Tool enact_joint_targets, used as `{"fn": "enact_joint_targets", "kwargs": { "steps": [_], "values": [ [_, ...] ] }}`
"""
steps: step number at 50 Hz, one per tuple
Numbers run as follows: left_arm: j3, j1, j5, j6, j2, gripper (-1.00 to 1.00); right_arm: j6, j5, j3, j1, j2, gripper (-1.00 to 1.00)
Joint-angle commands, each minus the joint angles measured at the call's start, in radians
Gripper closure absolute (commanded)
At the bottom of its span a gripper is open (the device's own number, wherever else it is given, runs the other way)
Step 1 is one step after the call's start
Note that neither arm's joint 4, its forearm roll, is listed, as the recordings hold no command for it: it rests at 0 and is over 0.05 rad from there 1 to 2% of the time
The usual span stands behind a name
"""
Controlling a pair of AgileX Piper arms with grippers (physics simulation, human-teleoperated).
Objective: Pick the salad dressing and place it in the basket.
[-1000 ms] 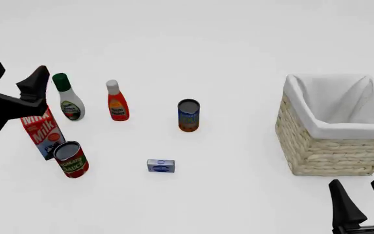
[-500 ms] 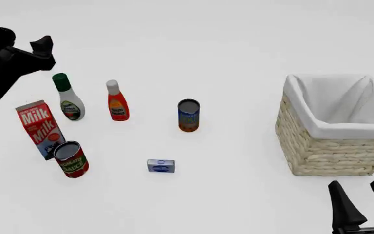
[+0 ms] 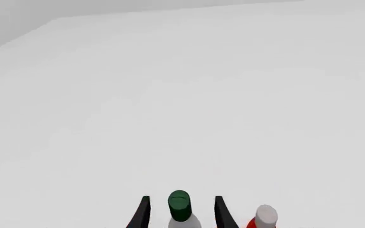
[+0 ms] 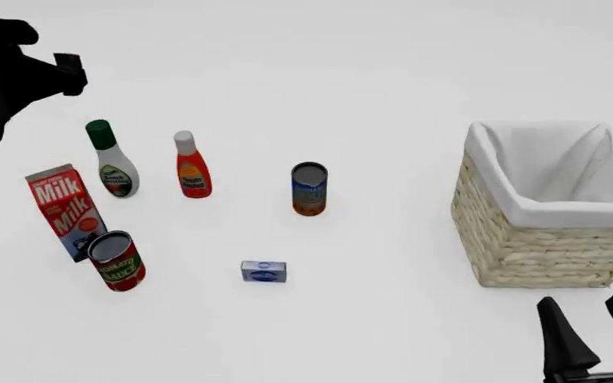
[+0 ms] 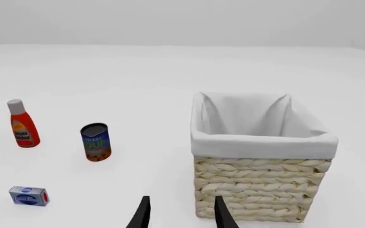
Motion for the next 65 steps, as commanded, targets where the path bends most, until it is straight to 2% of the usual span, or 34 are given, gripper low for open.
{"fn": "enact_joint_targets", "kwargs": {
  "steps": [1, 6, 9, 15, 16, 20, 24, 31, 35, 44, 65],
  "values": [
    [-0.165, 0.011, 0.128, -0.011, 0.128, -1.00, -0.001, 0.005, 0.000, 0.004, 0.001, -1.00],
    [-0.279, 0.001, 0.225, -0.018, 0.211, -1.00, -0.003, 0.012, 0.000, 0.008, -0.001, -1.00],
    [-0.302, -0.001, 0.234, -0.015, 0.225, -1.00, -0.005, 0.013, 0.000, 0.008, -0.001, -1.00],
    [-0.420, -0.006, 0.331, -0.012, 0.300, -1.00, -0.005, 0.016, 0.001, 0.008, -0.002, -1.00],
    [-0.457, -0.003, 0.355, -0.049, 0.321, -1.00, -0.004, 0.017, 0.001, 0.008, -0.003, -1.00],
    [-0.501, -0.007, 0.386, -0.062, 0.353, -1.00, -0.005, 0.021, 0.001, 0.010, -0.003, -1.00],
    [-0.534, 0.005, 0.414, -0.033, 0.386, -1.00, -0.005, 0.023, 0.001, 0.013, -0.002, -1.00],
    [-0.567, 0.015, 0.428, -0.053, 0.425, -1.00, -0.002, 0.018, 0.001, 0.014, -0.001, -1.00],
    [-0.588, 0.030, 0.443, -0.025, 0.453, -1.00, -0.002, 0.017, 0.001, 0.014, -0.002, -1.00],
    [-0.600, 0.039, 0.449, -0.038, 0.488, -1.00, 0.001, 0.013, 0.000, 0.016, -0.001, -1.00],
    [-0.533, 0.028, 0.397, -0.046, 0.518, -1.00, 0.002, 0.011, 0.000, 0.020, -0.003, -1.00]
  ]
}}
